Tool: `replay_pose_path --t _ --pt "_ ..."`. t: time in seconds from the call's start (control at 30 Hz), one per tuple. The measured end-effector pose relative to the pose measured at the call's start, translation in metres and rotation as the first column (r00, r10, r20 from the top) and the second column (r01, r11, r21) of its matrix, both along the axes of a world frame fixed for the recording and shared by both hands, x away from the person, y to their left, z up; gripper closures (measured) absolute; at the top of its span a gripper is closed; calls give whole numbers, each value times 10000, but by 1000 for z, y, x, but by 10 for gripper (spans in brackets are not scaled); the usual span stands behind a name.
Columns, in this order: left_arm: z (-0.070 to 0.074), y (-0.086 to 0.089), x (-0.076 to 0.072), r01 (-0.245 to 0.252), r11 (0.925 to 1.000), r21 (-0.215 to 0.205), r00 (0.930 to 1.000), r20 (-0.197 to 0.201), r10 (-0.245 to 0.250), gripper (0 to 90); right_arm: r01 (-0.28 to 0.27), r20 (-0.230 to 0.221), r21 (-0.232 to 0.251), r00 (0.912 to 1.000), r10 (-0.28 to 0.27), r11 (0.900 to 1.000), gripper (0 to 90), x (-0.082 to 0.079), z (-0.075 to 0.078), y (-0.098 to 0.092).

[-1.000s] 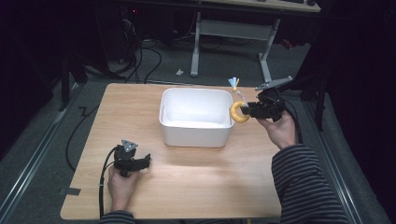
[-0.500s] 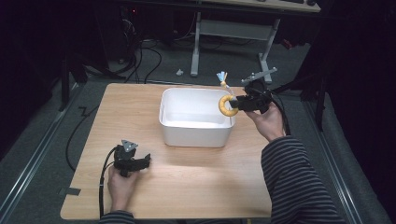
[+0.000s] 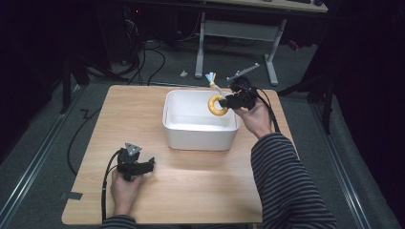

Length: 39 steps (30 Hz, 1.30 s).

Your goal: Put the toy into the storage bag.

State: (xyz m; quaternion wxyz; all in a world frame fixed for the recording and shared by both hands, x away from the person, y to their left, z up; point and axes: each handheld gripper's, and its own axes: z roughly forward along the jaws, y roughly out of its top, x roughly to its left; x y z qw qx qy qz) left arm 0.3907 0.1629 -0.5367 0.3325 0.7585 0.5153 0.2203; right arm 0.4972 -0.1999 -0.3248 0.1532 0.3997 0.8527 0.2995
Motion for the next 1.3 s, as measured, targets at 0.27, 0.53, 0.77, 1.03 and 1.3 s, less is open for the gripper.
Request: replay_pose_path --t 0.27,0.53,0.77,1.03,1.3 --pt "0 0 0 1 10000 1 10000 6 -1 186 -109 -271 -428 9996 98 9990 675 12 -8 21" --pt "0 0 0 3 10000 -12 10000 1 -3 186 -114 -638 -744 9979 67 9972 675 20 -20 30" --pt "0 0 0 6 10000 -16 10000 -1 -6 186 -213 -771 -916 9969 142 9956 675 24 -30 35" --pt "0 0 0 14 10000 -16 10000 -10 -14 186 -248 -1135 -1198 9935 111 9925 674 26 -44 40" --pt "0 0 0 16 10000 -19 10000 -11 -16 186 -569 -1477 -1406 9884 359 9884 674 24 -56 43"
